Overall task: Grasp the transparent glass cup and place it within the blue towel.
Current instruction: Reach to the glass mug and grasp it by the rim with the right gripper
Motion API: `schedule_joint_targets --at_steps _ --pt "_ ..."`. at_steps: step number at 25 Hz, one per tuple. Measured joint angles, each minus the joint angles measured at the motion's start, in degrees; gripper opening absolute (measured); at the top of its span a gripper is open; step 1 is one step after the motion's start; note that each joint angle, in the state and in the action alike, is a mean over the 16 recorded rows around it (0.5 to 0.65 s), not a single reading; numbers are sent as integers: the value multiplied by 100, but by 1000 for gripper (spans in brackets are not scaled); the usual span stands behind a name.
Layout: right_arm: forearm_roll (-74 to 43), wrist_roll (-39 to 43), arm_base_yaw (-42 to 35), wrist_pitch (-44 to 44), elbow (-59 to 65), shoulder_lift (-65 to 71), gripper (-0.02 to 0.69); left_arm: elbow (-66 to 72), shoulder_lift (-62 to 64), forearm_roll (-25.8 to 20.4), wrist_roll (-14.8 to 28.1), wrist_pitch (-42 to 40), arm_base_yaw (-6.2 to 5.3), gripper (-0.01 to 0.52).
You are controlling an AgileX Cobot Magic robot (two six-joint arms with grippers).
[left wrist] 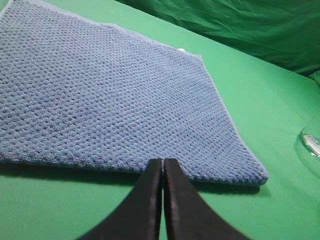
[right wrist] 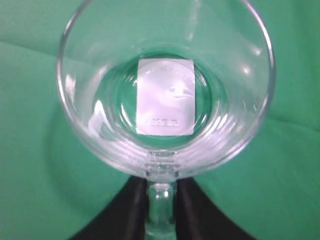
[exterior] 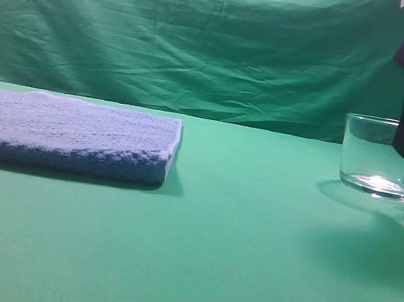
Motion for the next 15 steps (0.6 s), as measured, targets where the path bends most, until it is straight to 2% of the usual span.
schedule_joint_targets --at_steps 6,15 --pt "50 -113 0 103 -180 26 105 0 0 0 0 0 0 0" --pt "234 -235 260 552 -1126 -34 102 0 0 0 0 0 0 0"
